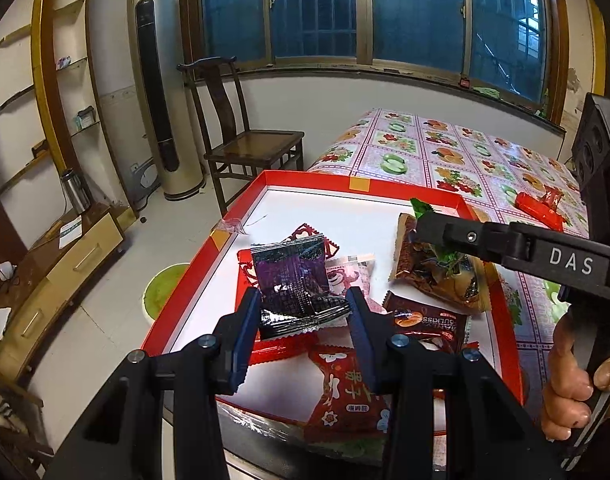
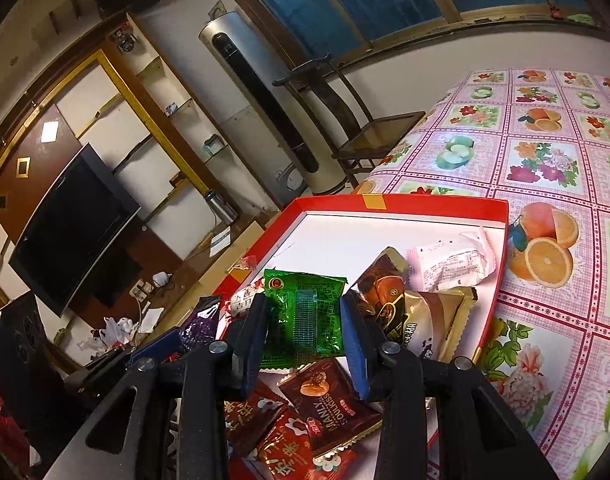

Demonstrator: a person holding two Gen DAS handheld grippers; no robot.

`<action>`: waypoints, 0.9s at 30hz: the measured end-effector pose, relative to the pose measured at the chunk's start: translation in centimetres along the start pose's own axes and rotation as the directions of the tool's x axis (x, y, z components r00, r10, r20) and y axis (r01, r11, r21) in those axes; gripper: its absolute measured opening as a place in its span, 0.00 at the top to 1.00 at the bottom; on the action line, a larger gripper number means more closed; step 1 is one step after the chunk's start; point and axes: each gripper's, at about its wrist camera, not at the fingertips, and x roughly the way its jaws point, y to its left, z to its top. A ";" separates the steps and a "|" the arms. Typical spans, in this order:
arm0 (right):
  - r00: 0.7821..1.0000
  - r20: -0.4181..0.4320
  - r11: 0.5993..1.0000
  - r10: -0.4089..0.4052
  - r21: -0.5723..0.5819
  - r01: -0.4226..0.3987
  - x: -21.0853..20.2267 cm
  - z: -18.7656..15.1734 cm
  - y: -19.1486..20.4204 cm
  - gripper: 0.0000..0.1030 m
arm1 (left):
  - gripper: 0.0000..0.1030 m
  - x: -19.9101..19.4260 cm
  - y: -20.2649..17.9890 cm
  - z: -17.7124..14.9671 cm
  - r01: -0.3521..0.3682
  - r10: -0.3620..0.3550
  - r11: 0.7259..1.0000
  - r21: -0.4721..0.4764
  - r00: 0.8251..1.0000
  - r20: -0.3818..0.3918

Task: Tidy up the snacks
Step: 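Open the left gripper over the box while the right releases the green packet inside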

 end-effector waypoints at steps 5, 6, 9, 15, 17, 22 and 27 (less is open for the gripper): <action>1.000 0.000 1.000 -0.018 -0.009 0.018 0.2 0.0 -0.5 0.62 | 0.59 1.1 -0.1 0.1 -0.046 0.046 0.999 0.013 0.999 -0.006; 1.000 -0.001 1.000 -0.020 -0.011 0.020 0.2 -0.1 -0.3 0.61 | 0.59 1.3 -0.2 0.1 -0.058 0.058 0.998 0.016 0.998 -0.006; 1.000 0.002 0.999 -0.031 -0.020 0.031 0.1 -0.2 -0.5 0.60 | 0.59 1.6 -0.3 0.2 -0.076 0.076 0.997 0.022 0.997 -0.006; 0.998 0.033 0.998 -0.047 -0.029 0.048 -0.6 0.1 -0.6 0.60 | 0.59 2.1 -0.7 0.3 -0.116 0.116 0.992 0.040 0.993 -0.005; 0.999 0.044 0.999 -0.033 -0.020 0.034 -1.0 0.2 -0.8 0.60 | 0.59 2.2 -0.8 0.4 -0.130 0.130 0.991 0.042 0.991 -0.005; 0.998 0.064 1.000 -0.020 -0.010 0.021 -1.6 0.4 -1.0 0.60 | 0.58 2.0 -1.2 0.6 -0.170 0.170 0.984 0.056 0.986 0.005; 0.997 0.071 1.000 -0.011 -0.007 0.011 -2.0 0.5 -1.1 0.60 | 0.44 1.6 -1.4 0.8 -0.201 0.200 0.978 0.056 0.980 0.013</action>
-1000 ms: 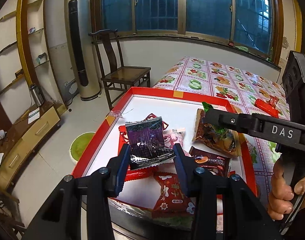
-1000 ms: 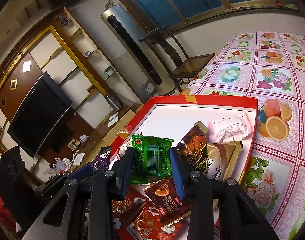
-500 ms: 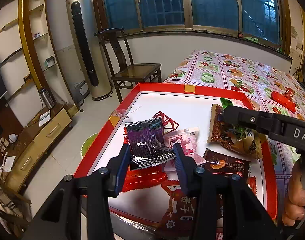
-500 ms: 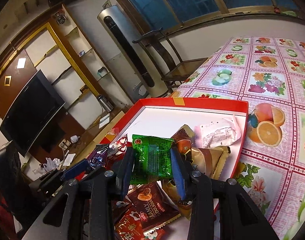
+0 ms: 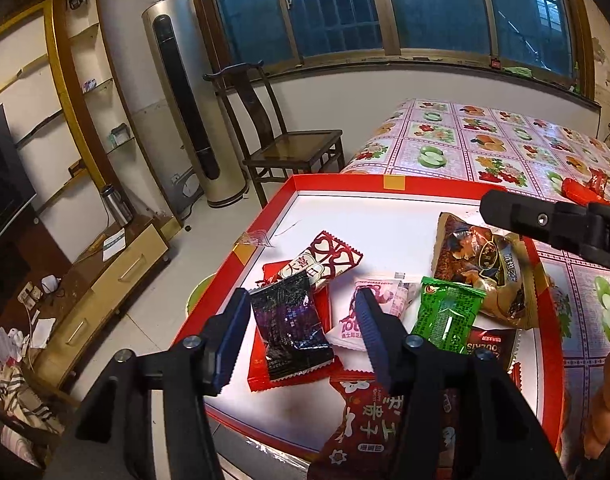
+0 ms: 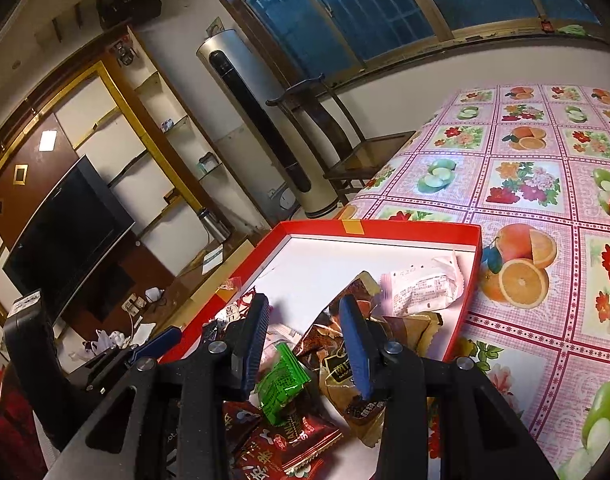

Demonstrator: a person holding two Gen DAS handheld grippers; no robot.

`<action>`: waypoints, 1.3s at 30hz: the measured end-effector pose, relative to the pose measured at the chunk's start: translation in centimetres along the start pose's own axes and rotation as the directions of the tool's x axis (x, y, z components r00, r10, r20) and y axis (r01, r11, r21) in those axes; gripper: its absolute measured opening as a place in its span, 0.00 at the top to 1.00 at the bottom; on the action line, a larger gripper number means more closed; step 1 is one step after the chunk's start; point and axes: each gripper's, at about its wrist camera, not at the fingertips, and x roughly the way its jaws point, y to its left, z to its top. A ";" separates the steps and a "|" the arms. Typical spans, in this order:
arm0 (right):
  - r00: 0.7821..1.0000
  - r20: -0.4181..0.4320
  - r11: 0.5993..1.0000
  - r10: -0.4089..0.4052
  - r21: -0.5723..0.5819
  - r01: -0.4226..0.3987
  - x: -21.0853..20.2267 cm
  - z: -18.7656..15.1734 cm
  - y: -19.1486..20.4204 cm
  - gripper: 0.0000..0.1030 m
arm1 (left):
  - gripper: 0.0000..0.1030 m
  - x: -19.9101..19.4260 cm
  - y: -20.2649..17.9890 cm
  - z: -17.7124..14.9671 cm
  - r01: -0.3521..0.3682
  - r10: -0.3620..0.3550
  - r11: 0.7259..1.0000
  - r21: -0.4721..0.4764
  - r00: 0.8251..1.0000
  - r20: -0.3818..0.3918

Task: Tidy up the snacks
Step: 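Open the left gripper over the box while the right releases the green packet inside, then move both grippers from the box back toward the red packets on the table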

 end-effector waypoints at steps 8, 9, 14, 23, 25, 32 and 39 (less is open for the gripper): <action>1.000 0.021 1.000 -0.004 0.000 0.004 -0.7 0.1 -0.1 0.60 | 0.18 -0.8 0.2 0.5 -0.115 0.115 0.993 -0.007 0.993 0.033; 1.000 0.024 1.000 -0.006 0.000 0.006 -0.8 0.1 -0.1 0.60 | 0.14 -1.0 0.2 0.6 -0.132 0.132 0.991 -0.007 0.990 0.043; 0.999 0.038 1.000 -0.018 -0.003 0.018 -1.3 0.2 -0.1 0.58 | 0.07 -1.6 0.3 1.1 -0.175 0.176 0.984 -0.012 0.983 0.057; 0.998 0.065 1.000 -0.019 0.020 0.017 -2.3 0.4 -0.5 0.54 | 0.05 -2.3 -0.3 1.6 -0.212 0.211 0.977 -0.004 0.975 0.065; 0.998 0.067 1.000 -0.016 0.024 0.014 -2.5 0.4 -0.5 0.54 | 0.05 -2.4 -0.5 1.7 -0.216 0.215 0.976 0.001 0.974 0.069; 0.996 0.085 0.999 -0.008 0.037 0.005 -3.3 0.6 -0.8 0.54 | 0.05 -2.9 -1.2 2.2 -0.232 0.230 0.973 0.011 0.970 0.079; 0.991 0.125 0.998 -0.036 0.060 0.029 -5.7 1.4 -2.7 0.54 | 0.05 -5.1 -2.9 4.1 -0.209 0.204 0.978 0.024 0.969 0.140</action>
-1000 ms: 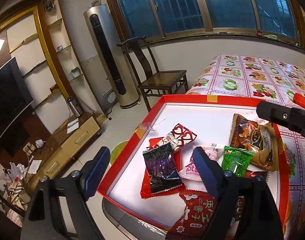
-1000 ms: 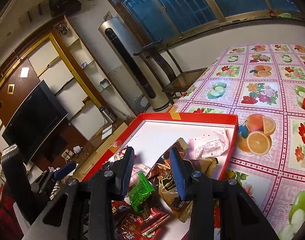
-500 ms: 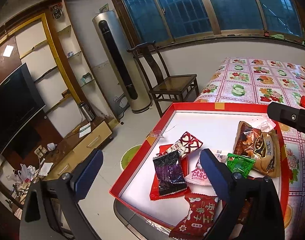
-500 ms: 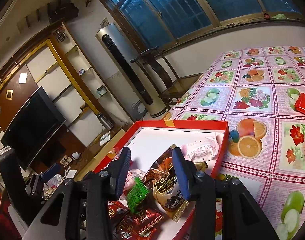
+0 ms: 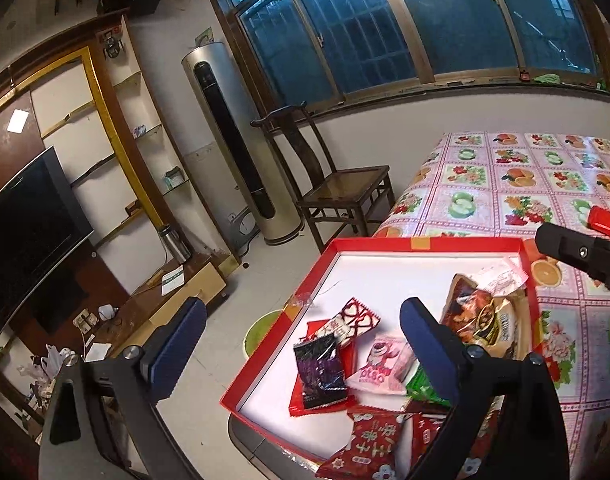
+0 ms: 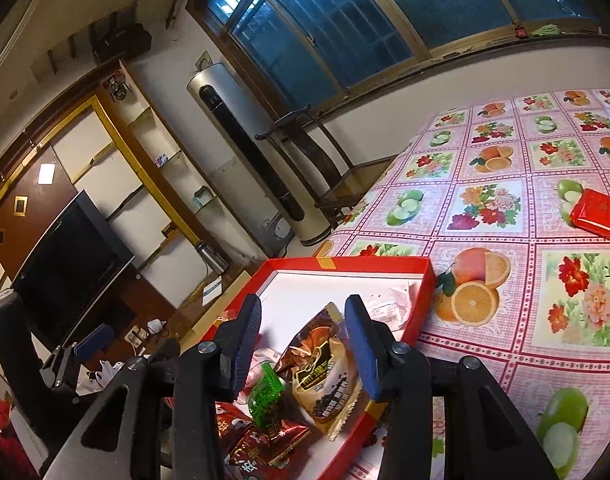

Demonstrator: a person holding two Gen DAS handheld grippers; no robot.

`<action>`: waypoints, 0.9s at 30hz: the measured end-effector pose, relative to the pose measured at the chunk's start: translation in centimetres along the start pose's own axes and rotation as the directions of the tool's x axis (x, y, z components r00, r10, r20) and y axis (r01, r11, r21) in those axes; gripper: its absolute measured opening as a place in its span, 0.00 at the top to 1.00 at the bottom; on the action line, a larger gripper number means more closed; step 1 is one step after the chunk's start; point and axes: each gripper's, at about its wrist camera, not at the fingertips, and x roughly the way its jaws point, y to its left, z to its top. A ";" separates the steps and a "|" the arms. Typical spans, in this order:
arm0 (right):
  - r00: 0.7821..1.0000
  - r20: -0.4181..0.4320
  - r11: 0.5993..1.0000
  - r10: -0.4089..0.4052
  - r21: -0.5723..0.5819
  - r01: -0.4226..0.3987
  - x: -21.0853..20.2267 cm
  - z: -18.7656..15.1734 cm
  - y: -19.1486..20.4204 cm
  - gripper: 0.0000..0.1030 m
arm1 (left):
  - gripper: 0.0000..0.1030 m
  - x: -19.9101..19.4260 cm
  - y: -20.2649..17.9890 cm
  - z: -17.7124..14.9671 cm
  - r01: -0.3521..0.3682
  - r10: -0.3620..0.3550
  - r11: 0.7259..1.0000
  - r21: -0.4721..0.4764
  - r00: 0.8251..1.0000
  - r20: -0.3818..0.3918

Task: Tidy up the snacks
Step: 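Move both grippers from the box back toward the red packets on the table, then grasp the long red gold-lettered packet with the left gripper while the right grasps the small red packet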

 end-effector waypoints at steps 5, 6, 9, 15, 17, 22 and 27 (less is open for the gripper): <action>0.989 0.090 0.992 -0.121 0.044 0.118 -4.1 3.0 -5.1 0.49 | 0.03 -2.1 -3.3 3.1 0.102 -0.104 0.994 0.038 0.992 0.073; 0.980 0.114 0.986 -0.163 0.059 0.157 -5.2 3.9 -6.5 0.45 | 0.03 -2.4 -4.4 3.7 0.128 -0.132 0.990 0.057 0.988 0.082; 0.939 0.153 0.951 -0.308 0.076 0.300 -8.2 6.4 -10.4 0.37 | 0.02 -2.8 -7.6 5.2 0.202 -0.211 0.974 0.102 0.973 0.089; 0.855 0.064 0.844 -0.515 0.214 0.492 -11.1 10.7 -20.6 0.25 | 0.02 -1.5 -14.3 6.6 0.369 -0.368 0.921 0.122 0.929 -0.031; 0.842 0.000 0.813 -0.539 0.259 0.521 -10.3 11.3 -23.1 0.25 | 0.02 -1.3 -15.9 6.7 0.389 -0.386 0.912 0.129 0.921 -0.049; 0.833 -0.108 0.777 -0.543 0.310 0.547 -7.0 12.0 -26.5 0.25 | 0.02 0.0 -17.5 6.7 0.404 -0.391 0.907 0.122 0.913 -0.116; 0.780 -0.189 0.721 -0.597 0.301 0.624 -3.4 11.2 -27.7 0.37 | 0.02 0.9 -17.0 6.5 0.387 -0.371 0.916 0.108 0.917 -0.145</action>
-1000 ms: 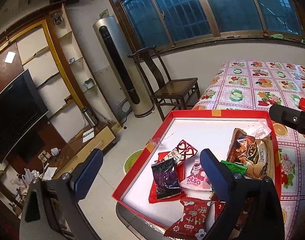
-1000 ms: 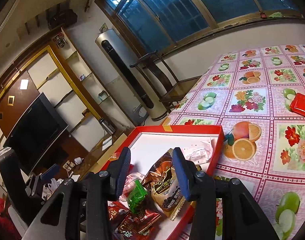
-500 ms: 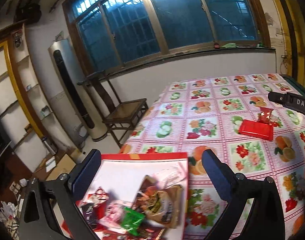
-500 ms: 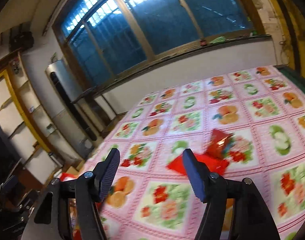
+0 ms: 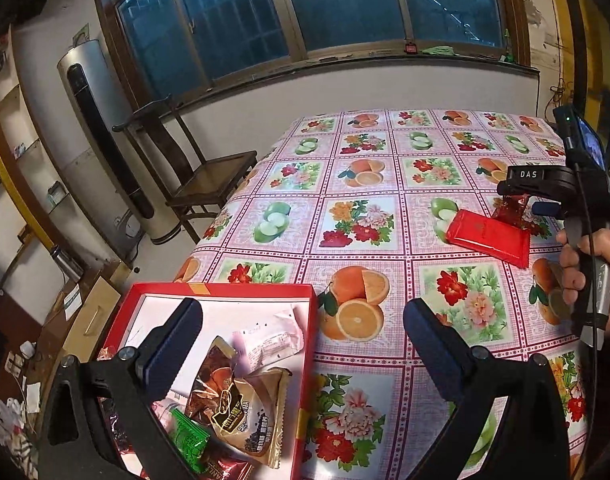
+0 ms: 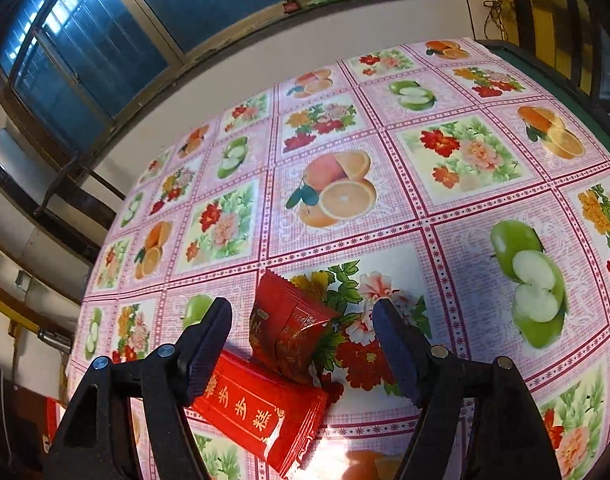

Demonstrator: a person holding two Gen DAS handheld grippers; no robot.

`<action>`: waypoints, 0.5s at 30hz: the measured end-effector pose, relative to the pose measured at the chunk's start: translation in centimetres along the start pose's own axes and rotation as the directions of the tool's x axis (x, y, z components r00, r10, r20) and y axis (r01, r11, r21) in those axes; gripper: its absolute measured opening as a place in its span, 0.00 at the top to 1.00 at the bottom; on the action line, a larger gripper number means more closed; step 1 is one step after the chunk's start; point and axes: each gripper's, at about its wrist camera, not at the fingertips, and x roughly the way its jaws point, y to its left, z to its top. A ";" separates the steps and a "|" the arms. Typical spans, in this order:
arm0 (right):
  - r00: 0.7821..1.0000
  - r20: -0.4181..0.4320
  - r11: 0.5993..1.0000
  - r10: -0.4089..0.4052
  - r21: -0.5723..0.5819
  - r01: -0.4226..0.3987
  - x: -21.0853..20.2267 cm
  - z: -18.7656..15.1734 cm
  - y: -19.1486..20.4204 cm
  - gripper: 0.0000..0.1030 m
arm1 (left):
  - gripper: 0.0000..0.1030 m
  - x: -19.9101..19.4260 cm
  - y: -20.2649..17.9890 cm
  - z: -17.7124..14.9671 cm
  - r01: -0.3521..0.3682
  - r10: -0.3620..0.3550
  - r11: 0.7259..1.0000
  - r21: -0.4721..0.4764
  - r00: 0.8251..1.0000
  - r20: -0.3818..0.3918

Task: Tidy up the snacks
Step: 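Grasp the long red gold-lettered packet with the left gripper while the right grasps the small red packet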

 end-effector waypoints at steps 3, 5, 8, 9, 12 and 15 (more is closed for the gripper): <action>0.998 -0.019 0.997 0.062 0.038 -0.061 0.0 -0.6 -0.9 0.69 | 0.02 0.2 0.3 0.2 0.014 -0.014 1.000 -0.015 1.000 -0.011; 0.995 -0.027 0.994 0.091 0.069 -0.089 -0.8 -0.9 -2.1 0.72 | 0.02 0.8 0.0 0.7 0.036 -0.036 0.999 -0.028 0.999 -0.015; 0.984 -0.014 0.974 0.178 0.148 -0.174 -3.1 -1.6 -5.1 0.73 | 0.02 2.8 -1.7 2.1 0.070 -0.073 0.997 -0.042 0.995 -0.067; 0.982 -0.007 0.970 0.191 0.154 -0.188 -3.8 -1.8 -5.8 0.73 | 0.02 3.5 -2.6 2.7 0.082 -0.086 0.995 -0.050 0.992 -0.087; 0.984 0.033 0.976 0.175 0.127 -0.178 -6.9 -3.3 -7.8 0.73 | 0.02 5.7 -5.7 4.4 0.098 -0.111 0.990 -0.099 0.984 -0.138; 0.986 0.077 0.984 0.150 0.087 -0.157 -9.9 -4.7 -9.2 0.73 | 0.03 8.1 -9.0 6.0 0.094 -0.129 0.981 -0.168 0.968 -0.213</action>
